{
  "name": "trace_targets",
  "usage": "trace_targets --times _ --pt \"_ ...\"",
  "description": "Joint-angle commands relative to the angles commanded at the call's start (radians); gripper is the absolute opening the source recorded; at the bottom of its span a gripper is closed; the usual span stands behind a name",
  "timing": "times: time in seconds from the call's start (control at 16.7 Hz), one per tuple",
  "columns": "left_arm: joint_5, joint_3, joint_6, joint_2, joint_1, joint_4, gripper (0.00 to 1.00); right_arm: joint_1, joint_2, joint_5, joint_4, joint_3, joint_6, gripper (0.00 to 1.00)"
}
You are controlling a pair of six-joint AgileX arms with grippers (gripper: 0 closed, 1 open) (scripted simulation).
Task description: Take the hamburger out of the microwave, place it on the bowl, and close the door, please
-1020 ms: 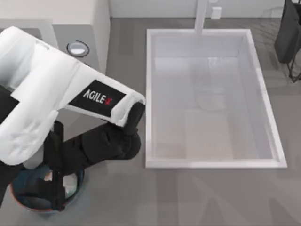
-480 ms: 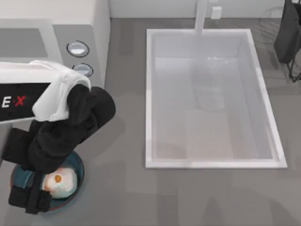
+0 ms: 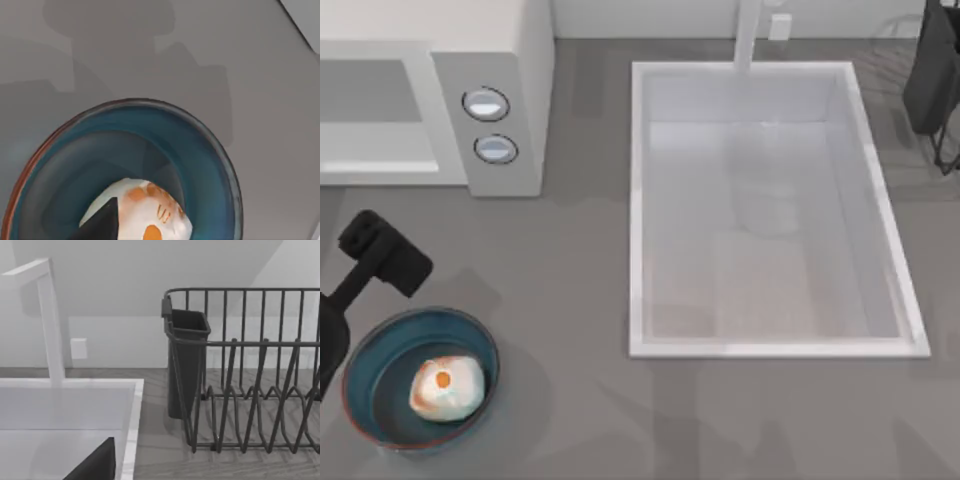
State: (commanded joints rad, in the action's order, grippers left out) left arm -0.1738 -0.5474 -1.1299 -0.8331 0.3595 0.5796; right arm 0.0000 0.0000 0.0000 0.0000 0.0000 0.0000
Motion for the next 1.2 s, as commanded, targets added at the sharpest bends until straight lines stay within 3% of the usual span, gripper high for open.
trace_targets --times 0.3,0.54,0.78,1.14,1.2 --pt "0.112 0.282 0.627 0.498 -0.167 -0.314 1.0 0.0 0.0 0.0 0.0 0.0 0.0 1.0" --pt "0.158 0.45 0.955 0.741 -0.283 -0.487 1.0 0.0 0.0 0.0 0.0 0.0 0.0 1.0" --pt "0.173 0.539 1.115 0.83 -0.352 -0.572 1.0 0.0 0.0 0.0 0.0 0.0 0.0 1.0" --pt "0.174 0.547 1.13 0.833 -0.359 -0.58 1.0 0.0 0.0 0.0 0.0 0.0 0.0 1.0" --pt "0.174 0.547 1.13 0.833 -0.359 -0.58 0.92 0.0 0.0 0.0 0.0 0.0 0.0 1.0"
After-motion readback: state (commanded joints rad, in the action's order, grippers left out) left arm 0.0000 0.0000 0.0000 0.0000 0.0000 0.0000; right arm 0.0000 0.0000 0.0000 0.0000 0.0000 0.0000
